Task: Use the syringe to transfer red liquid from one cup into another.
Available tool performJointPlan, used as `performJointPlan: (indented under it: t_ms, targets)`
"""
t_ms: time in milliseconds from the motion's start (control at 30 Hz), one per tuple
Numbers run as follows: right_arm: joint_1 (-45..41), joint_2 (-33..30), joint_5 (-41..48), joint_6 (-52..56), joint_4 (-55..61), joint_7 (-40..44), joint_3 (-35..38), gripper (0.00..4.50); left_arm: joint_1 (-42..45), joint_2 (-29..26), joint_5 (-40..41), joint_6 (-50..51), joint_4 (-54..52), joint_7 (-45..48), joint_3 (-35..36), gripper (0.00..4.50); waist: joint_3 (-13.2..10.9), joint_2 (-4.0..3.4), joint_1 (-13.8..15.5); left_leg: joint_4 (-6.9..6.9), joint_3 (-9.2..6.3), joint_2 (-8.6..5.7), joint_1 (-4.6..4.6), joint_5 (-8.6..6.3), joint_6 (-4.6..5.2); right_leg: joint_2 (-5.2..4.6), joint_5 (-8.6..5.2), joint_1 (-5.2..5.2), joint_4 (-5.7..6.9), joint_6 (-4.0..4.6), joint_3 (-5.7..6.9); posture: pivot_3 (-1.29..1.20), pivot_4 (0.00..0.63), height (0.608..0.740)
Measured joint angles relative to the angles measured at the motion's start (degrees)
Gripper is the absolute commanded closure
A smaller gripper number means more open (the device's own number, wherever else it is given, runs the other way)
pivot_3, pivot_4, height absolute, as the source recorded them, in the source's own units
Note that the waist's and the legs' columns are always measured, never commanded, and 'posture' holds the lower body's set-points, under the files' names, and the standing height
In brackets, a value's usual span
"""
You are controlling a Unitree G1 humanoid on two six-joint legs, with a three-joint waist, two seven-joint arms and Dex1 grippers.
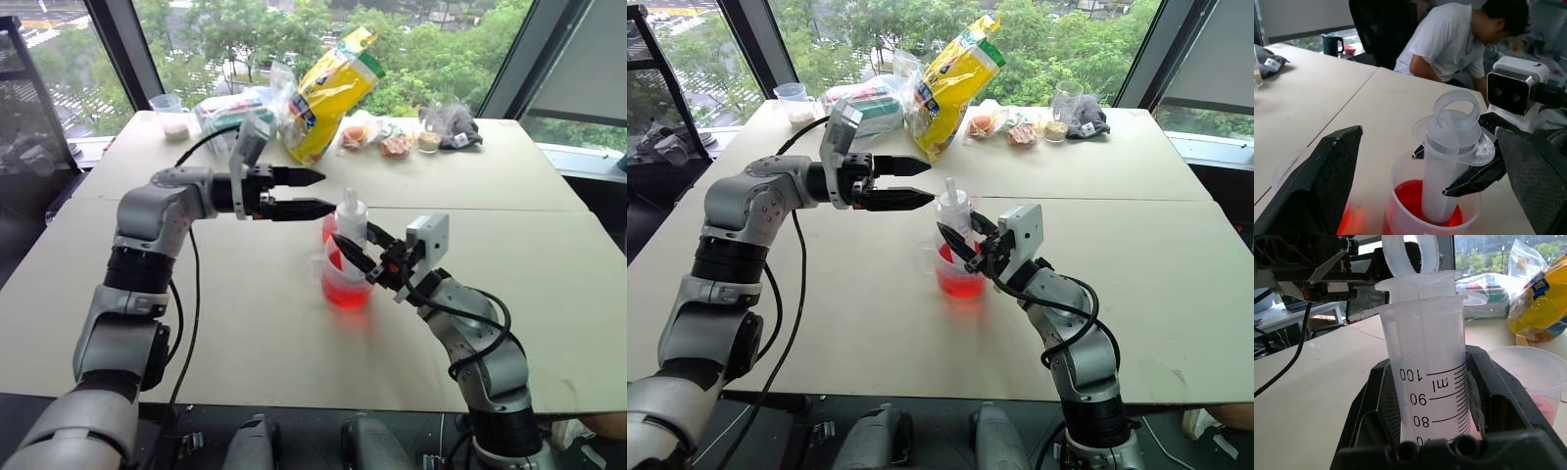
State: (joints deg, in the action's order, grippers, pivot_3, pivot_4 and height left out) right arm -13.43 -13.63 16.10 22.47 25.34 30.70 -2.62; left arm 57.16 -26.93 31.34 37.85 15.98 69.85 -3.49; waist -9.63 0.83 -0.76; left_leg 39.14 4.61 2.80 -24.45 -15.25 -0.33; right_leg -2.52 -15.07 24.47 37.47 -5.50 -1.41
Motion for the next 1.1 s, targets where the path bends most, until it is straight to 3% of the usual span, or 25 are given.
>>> performJointPlan:
  t_ms: [433,533,767,1100]
  targets:
    - [-0.54,-1.22,1.06,0.47,-0.25,-0.24,-0.22,3.04,2.14,6.82,-5.95,-8.66,6.19,-1.89,-1.33,0.00,0.00,0.01,0.06,0.00,0.01,-0.02,-0.01,0.00,0.00,-0.01,0.00,-0.01,-0.02,0.00,0.00,0.00,0.150,0.740]
    - [-0.57,-1.59,1.05,0.80,-0.25,-0.69,-0.09,3.04,2.76,8.78,-6.80,-10.24,8.32,-3.09,-1.16,0.79,0.00,0.01,0.02,0.00,0.00,-0.02,-0.01,0.00,0.00,0.00,0.00,-0.01,-0.02,0.00,0.00,0.00,0.150,0.740]
    - [-0.77,-1.67,1.05,1.62,-0.39,-2.30,1.08,3.04,2.49,11.10,-6.86,-10.62,8.17,-1.79,-1.55,4.33,0.00,0.01,-0.03,0.00,-0.01,-0.01,0.00,0.00,0.00,0.01,0.00,-0.01,-0.02,0.00,0.00,0.00,0.150,0.740]
    - [-1.06,-1.75,4.17,4.42,-0.47,-2.26,1.81,3.04,2.03,11.92,-6.73,-8.95,7.62,-2.48,-0.90,4.42,0.00,0.01,-0.06,0.00,-0.03,0.00,0.00,0.00,0.00,0.02,0.00,-0.01,-0.01,-0.01,0.00,0.00,0.150,0.740]
